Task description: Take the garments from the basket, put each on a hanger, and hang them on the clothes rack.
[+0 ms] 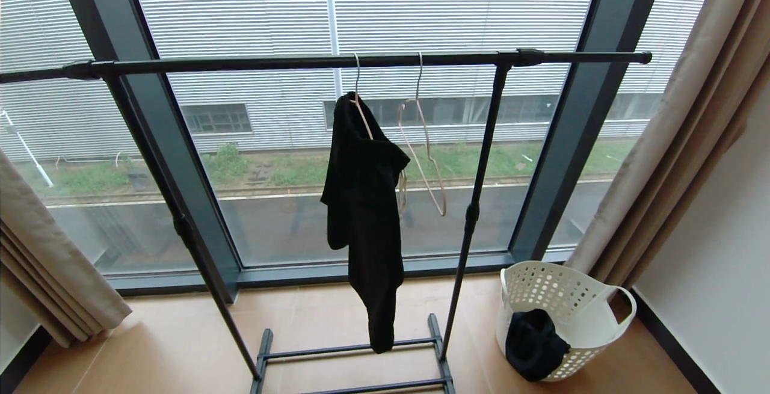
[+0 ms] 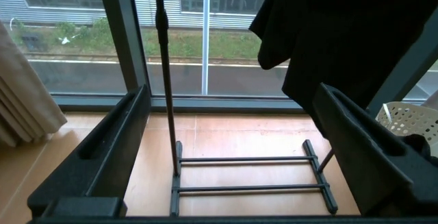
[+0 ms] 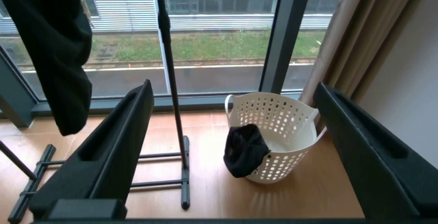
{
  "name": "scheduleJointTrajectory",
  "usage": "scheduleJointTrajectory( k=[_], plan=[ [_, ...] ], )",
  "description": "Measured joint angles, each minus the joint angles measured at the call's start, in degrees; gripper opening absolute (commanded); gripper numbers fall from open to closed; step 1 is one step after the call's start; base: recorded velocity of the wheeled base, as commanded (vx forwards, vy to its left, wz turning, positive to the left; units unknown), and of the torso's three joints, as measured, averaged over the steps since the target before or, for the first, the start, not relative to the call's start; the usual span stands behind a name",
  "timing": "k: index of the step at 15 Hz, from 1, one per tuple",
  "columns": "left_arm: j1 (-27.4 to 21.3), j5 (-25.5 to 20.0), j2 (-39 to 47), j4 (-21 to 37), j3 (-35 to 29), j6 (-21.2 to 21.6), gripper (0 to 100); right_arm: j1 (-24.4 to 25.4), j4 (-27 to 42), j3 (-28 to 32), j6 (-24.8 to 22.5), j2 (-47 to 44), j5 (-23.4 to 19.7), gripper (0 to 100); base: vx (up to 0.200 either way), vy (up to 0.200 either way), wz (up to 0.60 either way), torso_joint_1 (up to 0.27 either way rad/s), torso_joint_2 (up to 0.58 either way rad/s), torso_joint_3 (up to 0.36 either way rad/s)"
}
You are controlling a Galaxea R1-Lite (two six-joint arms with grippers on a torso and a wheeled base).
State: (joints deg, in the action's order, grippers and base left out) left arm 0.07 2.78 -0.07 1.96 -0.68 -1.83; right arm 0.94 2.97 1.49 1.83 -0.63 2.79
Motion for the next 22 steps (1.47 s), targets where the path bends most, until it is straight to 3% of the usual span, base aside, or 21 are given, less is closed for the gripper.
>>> scheduleJointTrajectory(
  k=[12,22],
  plan=[
    [0.0,0.0,0.0,-0.1,0.0,-0.1,100,0.0,-0.1,0.0,0.0,0.0,0.1,100,0.0,0.0,0.0,-0.209,0.53,0.317],
    [0.0,0.0,0.0,-0.1,0.0,0.0,100,0.0,-0.1,0.0,0.0,0.0,0.1,100,0.0,0.0,0.0,-0.136,0.47,0.333]
  ],
)
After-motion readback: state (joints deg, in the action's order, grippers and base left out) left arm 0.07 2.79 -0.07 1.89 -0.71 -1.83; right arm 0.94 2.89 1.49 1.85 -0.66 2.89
